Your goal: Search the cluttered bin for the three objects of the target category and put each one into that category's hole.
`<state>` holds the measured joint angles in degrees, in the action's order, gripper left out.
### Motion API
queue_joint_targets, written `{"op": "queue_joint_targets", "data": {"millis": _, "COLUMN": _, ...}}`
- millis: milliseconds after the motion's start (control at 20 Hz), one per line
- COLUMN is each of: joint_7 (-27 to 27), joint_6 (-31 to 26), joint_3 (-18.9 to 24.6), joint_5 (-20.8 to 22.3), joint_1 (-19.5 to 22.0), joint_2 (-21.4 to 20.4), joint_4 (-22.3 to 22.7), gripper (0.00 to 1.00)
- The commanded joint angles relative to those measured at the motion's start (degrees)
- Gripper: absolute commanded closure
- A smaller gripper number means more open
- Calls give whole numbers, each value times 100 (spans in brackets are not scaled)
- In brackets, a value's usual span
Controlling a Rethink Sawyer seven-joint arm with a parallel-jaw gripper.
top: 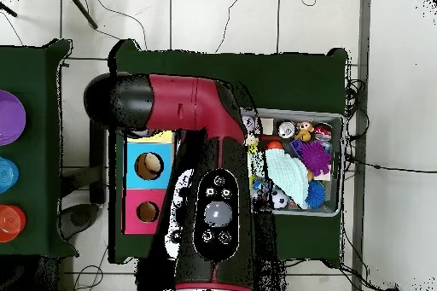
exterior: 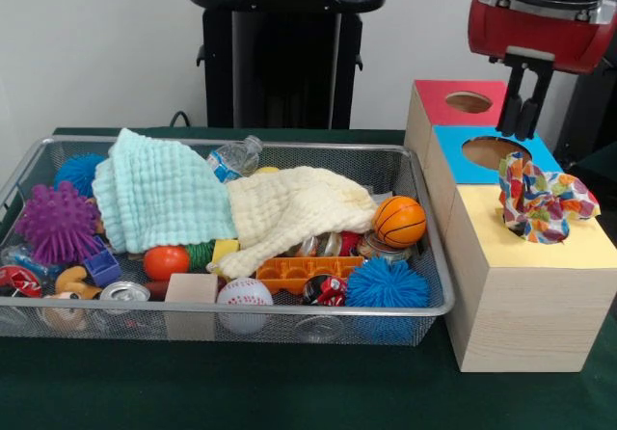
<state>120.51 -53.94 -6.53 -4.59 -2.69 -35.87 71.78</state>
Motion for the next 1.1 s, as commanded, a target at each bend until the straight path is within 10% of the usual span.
{"op": "queue_joint_targets", "data": {"millis": 50, "joint_7": -722, "joint_6": -291, "joint_3": 629, "joint_5": 414, "joint_1": 186, "joint_2": 250, "joint_4": 238, "gripper": 100}}
{"op": "queue_joint_targets", "data": {"millis": 1100, "joint_7": -42, "joint_6": 513, "joint_3": 769, "joint_5": 465, "joint_1": 49, "joint_2": 946, "joint_4": 161, "gripper": 100}}
